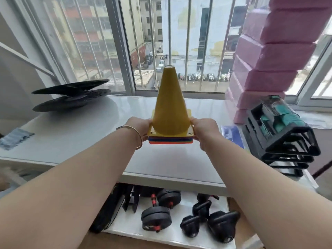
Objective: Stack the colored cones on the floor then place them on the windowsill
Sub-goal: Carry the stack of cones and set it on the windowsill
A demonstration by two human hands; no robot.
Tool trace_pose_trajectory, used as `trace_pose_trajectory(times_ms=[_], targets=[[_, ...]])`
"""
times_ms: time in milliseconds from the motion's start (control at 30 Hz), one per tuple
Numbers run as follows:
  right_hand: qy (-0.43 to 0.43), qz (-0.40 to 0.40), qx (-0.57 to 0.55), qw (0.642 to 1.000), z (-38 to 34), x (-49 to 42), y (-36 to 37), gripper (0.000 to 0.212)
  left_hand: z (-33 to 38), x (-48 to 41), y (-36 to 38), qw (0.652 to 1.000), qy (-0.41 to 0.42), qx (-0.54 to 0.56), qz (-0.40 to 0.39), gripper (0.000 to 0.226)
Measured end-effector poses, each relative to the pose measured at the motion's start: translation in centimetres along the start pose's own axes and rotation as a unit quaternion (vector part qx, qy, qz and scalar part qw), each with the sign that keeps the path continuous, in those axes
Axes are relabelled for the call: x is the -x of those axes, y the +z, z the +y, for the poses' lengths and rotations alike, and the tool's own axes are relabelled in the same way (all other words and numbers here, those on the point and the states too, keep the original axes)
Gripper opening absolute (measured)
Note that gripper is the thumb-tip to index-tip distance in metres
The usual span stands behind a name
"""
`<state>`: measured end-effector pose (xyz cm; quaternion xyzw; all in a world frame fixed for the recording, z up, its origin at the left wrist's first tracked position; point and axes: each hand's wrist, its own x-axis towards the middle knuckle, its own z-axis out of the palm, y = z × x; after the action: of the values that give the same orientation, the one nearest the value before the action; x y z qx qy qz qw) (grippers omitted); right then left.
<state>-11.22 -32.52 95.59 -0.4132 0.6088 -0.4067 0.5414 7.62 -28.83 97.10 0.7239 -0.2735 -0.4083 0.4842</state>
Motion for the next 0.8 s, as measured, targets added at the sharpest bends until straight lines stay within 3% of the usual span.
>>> trace_pose_trajectory(times_ms=[133,567,800], targets=[[0.001,0.025,0.003,1.000,-0.9,-3.0,0.9,0.020,1.4,-3.7,1.4,1.000,0.005,-0.010,-0.021,0.020],[0.014,0.139,0.027,0.990,-4.2,-12.4,5.9,0.030,5.1,-16.5,4.7,0.996,0.022,-0.044,-0.076,0.024],[0.024,0.150,0.049,0.987,-4.8,-16.5,6.6,0.029,6.0,-20.6,6.5,0.993,0.021,-0.055,-0.100,0.020]])
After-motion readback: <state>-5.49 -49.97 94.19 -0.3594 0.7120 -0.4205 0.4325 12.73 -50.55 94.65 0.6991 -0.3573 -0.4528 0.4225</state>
